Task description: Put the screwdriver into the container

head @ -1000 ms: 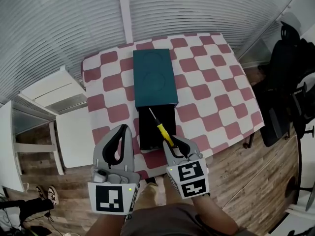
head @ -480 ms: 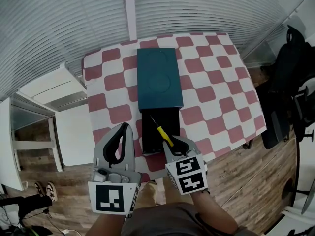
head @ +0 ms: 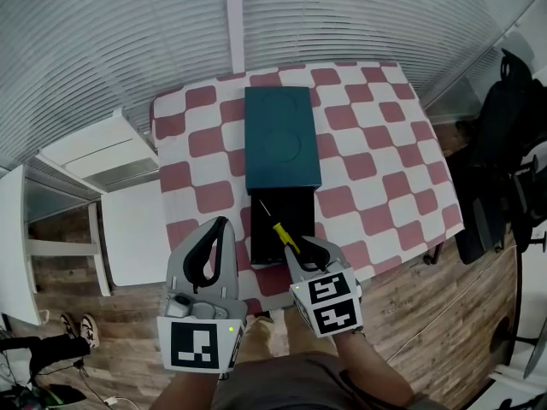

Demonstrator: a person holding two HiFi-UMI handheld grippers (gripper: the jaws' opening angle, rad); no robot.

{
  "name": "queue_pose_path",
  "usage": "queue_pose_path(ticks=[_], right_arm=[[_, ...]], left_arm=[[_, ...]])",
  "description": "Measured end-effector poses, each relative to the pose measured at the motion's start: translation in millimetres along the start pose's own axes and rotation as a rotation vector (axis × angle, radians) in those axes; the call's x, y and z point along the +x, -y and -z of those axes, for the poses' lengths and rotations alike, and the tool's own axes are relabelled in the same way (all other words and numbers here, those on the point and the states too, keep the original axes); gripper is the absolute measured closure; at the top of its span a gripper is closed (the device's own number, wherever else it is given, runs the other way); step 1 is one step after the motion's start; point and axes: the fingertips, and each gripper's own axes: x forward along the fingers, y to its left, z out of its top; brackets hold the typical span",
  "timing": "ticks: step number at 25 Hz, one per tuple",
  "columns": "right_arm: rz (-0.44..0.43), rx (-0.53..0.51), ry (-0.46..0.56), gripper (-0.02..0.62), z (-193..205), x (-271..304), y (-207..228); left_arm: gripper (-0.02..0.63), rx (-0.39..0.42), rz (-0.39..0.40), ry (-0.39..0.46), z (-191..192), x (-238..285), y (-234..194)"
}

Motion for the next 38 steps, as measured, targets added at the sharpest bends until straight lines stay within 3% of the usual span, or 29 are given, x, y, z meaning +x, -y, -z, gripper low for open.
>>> queue_pose_path(ticks=[9, 14, 23, 38], right_arm=[[0.009, 0.013, 0.212, 0.517, -52, -53, 11], [0.018, -0.009, 0.408, 0.568, -100, -110, 18], [0.099, -0.095, 0.759, 0.571, -173, -210, 35], [0.15, -0.13, 0.821, 0.572, -182, -232, 51]], left_arm=[[0.604, 0.029, 0.026, 0.082, -37, -11, 31], [0.604, 0.06, 0.049, 0.14, -71, -13, 56], [0.604, 0.153, 0.08, 0.259, -136, -7, 90], [0.604, 0.197, 0.076, 0.295, -154, 1, 99]])
